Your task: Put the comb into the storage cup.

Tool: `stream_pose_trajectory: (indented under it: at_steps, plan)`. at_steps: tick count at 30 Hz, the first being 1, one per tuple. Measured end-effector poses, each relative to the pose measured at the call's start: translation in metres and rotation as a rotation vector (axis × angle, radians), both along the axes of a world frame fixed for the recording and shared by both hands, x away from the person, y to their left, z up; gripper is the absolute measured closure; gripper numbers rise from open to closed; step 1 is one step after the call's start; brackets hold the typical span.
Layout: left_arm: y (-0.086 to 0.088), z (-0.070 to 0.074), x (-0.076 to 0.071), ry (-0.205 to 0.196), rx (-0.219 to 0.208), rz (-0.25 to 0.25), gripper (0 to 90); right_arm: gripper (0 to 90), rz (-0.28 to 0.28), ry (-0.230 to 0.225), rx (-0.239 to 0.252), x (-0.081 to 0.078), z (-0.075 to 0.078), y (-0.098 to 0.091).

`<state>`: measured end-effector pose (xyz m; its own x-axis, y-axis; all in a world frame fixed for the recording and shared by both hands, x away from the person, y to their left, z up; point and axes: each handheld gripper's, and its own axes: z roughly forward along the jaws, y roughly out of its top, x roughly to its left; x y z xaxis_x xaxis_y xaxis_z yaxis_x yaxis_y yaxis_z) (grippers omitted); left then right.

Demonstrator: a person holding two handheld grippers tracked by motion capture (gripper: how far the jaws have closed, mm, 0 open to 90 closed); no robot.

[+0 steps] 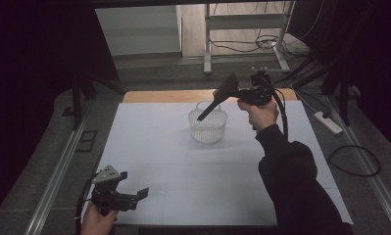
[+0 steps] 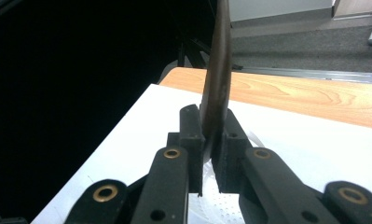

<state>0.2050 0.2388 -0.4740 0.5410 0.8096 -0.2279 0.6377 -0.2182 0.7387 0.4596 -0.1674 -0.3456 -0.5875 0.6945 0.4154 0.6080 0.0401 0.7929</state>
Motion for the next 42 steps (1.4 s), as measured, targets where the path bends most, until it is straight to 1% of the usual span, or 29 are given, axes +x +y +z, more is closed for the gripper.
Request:
stream_pose_trajectory:
  at_steps: [8, 13, 21, 29, 42]
  plan:
    - [0.000, 0.000, 0.000, 0.003, -0.001, 0.000, 0.0, 83.5, -0.002, -0.001, -0.036, 0.002, -0.008, 0.008]
    - [0.000, 0.000, 0.000, 0.004, 0.004, -0.004, 0.0, 83.5, -0.001, 0.001, -0.044, 0.002, -0.014, 0.011]
    - [-0.001, 0.000, 0.000, 0.005, 0.005, -0.003, 0.0, 83.5, -0.008, 0.022, -0.044, 0.004, -0.028, 0.015]
    - [-0.002, 0.000, 0.001, 0.009, 0.014, -0.010, 0.0, 83.5, -0.009, 0.024, -0.052, 0.004, -0.036, 0.017]
    - [-0.002, 0.000, 0.001, 0.013, 0.016, -0.010, 0.0, 83.5, -0.014, 0.051, -0.049, 0.006, -0.055, 0.020]
